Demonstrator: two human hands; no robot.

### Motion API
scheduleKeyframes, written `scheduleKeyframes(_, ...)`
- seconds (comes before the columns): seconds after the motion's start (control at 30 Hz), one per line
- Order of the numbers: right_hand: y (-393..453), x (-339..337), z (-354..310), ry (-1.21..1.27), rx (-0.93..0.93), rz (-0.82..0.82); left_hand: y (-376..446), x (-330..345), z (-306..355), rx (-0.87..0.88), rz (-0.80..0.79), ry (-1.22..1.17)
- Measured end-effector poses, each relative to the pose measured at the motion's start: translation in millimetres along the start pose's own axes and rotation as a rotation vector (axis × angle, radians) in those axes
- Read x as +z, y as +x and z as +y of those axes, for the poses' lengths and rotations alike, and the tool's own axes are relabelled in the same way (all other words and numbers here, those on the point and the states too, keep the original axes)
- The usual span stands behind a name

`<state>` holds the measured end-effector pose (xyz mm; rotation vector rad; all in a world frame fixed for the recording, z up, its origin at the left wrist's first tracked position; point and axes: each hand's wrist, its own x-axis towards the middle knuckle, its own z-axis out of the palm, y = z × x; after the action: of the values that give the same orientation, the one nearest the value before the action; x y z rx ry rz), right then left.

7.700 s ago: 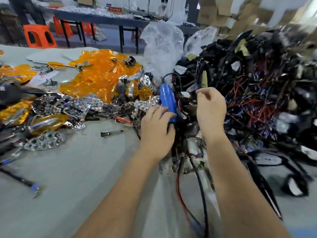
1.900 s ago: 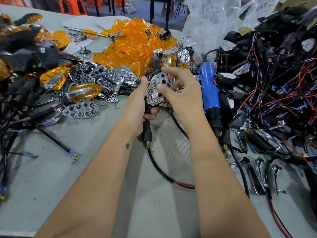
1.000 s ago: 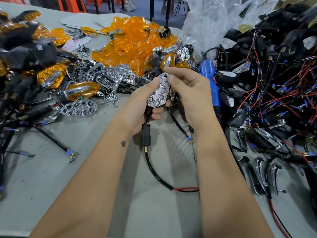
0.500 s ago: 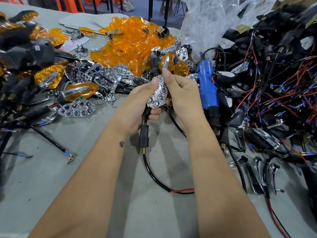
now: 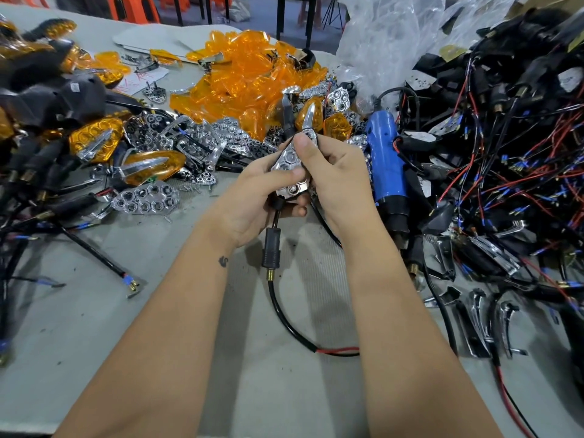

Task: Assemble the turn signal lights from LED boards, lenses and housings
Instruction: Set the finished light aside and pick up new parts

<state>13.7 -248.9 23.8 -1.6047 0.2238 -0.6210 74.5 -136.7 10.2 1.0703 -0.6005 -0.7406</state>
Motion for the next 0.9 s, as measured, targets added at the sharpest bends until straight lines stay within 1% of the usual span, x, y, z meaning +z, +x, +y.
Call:
scheduleKeyframes(0.13, -0.5, 1.7, -5.2, -0.125, -0.018, -0.001, 3.9, -1.6, -0.5, -0.01, 0.094, 0.045)
scheduleKeyframes(0.2, -1.7, -0.9, -9.1, -0.147, -0.011, 0.044, 4.7, -12.0, 2.0, 0.014, 0.151, 0.128)
scheduleKeyframes(0.23, -1.4, -3.9, -11.4, -0.143, -0.011, 0.094, 4.6, -18.4, 4.3, 0.034, 0.207, 0.19)
scheduleKeyframes(0.37, 3.0, -21.4, -21.4, -0.095, -0.028, 0.32, 2.8, -44.3, 15.4, 0.14, 0.525, 0.378)
scheduleKeyframes(0.4, 3.2, -25.7, -22.7, -0.105, -0.028, 0.355, 2.3, -48.0, 16.7, 0.158, 0.58, 0.441)
scheduleKeyframes(0.47, 2.4, -33.1, -22.4, -0.171, -0.009, 0.386, 2.3, -51.8, 15.6, 0.165, 0.662, 0.647)
scheduleKeyframes(0.53, 0.7, -39.0, -20.9, -0.287, 0.039, 0.371, 5.1, -53.6, 9.9, 0.129, 0.719, 0.917)
scheduleKeyframes(0.6, -0.9, -43.9, -19.9, -0.449, 0.095, 0.309, 8.1, -51.9, 4.0, 0.014, 0.763, 1.177)
scheduleKeyframes(0.63, -1.9, -45.8, -19.6, -0.558, 0.116, 0.259, 9.1, -50.9, 2.8, -0.026, 0.772, 1.251)
scheduleKeyframes(0.73, -5.1, -46.7, -21.3, -0.819, 0.156, 0.131, 10.5, -47.4, 2.0, -0.02, 0.777, 1.302)
scheduleKeyframes(0.83, -4.9, -40.9, -25.3, -0.95, 0.152, 0.109, 9.5, -44.1, 1.7, -0.001, 0.778, 1.242)
scheduleKeyframes(0.9, 0.1, -33.7, -27.5, -0.987, 0.132, 0.109, 7.7, -41.9, 1.0, -0.001, 0.784, 1.243)
